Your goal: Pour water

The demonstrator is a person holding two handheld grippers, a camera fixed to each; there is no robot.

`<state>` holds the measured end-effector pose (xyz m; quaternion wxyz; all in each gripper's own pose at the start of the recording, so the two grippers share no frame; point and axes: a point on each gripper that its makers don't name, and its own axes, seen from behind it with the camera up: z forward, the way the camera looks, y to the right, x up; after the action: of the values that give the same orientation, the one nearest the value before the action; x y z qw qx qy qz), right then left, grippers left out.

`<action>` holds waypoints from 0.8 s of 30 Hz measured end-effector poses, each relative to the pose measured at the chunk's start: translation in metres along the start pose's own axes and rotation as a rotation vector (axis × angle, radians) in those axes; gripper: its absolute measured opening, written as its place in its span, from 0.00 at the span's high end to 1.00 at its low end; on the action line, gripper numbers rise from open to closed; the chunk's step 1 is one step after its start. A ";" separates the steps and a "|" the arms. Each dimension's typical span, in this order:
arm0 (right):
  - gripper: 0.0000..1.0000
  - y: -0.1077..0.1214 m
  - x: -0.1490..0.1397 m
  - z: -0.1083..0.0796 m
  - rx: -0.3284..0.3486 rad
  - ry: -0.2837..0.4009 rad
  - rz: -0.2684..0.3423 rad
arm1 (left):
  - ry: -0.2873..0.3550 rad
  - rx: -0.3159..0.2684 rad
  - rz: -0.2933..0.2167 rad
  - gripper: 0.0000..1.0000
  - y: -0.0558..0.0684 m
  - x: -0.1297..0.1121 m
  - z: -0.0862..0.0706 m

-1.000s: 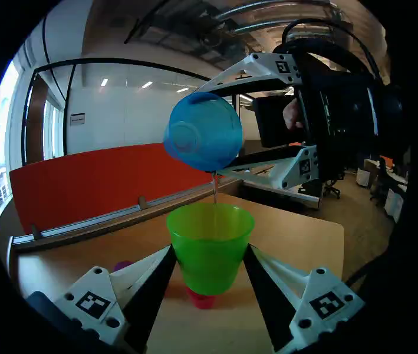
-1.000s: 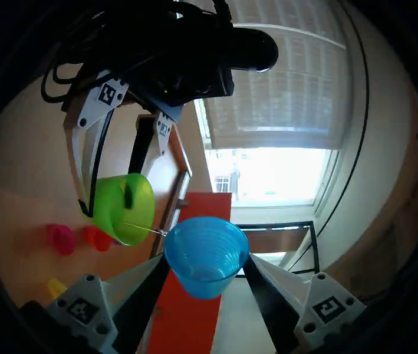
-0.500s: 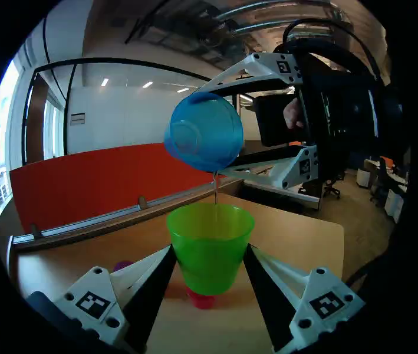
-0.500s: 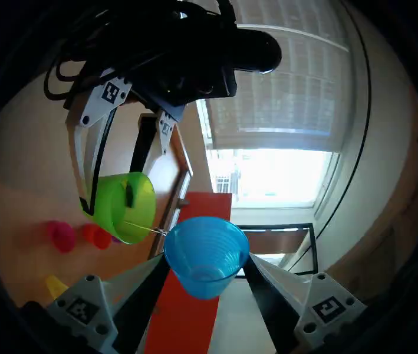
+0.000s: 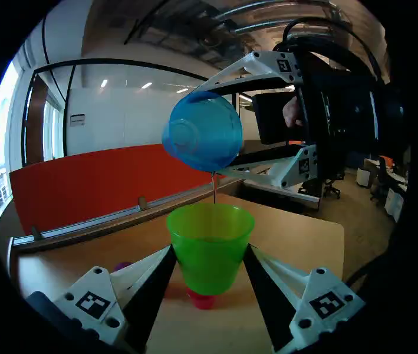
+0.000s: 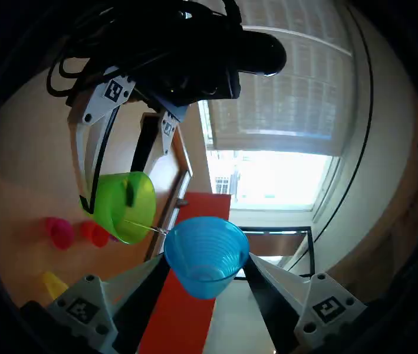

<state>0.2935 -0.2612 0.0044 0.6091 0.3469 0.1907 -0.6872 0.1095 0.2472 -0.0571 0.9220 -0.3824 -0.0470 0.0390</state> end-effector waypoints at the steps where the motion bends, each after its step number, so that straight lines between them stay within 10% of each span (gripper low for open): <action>1: 0.11 0.000 0.001 -0.001 0.000 -0.001 -0.003 | 0.000 0.000 0.000 0.20 0.000 0.000 0.000; 24: 0.10 -0.004 0.016 -0.017 0.005 -0.010 -0.032 | 0.004 -0.001 0.003 0.20 0.000 0.000 0.001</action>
<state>0.2930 -0.2600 -0.0188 0.5980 0.3419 0.1917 -0.6991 0.1097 0.2480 -0.0565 0.9219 -0.3829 -0.0447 0.0395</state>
